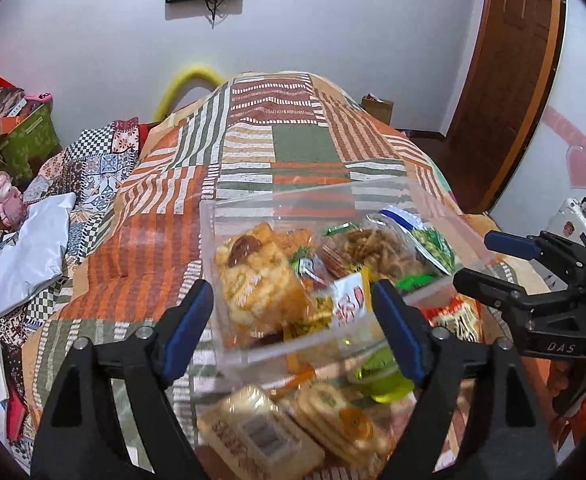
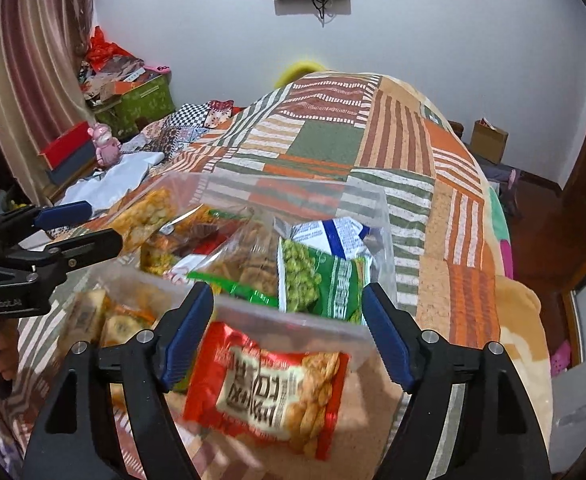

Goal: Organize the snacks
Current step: 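Open both tools to drop the pea bag and nut-cake pack into the box, then grasp the wrapped bread cake with the left tool while the right tool grasps the orange-label cake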

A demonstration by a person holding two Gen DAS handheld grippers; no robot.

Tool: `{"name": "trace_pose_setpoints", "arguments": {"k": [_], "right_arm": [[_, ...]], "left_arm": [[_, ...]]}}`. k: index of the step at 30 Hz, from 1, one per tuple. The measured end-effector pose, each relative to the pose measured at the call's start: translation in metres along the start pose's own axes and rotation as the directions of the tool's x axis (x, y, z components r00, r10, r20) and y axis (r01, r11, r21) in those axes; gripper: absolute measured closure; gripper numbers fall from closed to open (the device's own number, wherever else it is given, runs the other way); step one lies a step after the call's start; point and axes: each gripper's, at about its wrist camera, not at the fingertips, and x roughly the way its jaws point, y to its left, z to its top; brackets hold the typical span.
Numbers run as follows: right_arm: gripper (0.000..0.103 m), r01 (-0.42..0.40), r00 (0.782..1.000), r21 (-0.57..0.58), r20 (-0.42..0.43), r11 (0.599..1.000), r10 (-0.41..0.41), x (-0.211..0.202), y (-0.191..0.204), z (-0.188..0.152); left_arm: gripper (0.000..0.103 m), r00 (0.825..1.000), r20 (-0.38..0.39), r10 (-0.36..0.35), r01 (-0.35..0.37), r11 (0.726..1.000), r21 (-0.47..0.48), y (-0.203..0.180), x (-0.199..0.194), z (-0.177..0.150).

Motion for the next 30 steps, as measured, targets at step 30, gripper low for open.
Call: {"name": "trace_pose_setpoints", "arguments": {"k": [30], "right_arm": [[0.029, -0.193, 0.976, -0.024, -0.109, 0.981, 0.189, 0.004, 0.081, -0.042]], "left_arm": [[0.018, 0.988, -0.151, 0.023, -0.031, 0.998, -0.053, 0.040, -0.005, -0.092]]}}
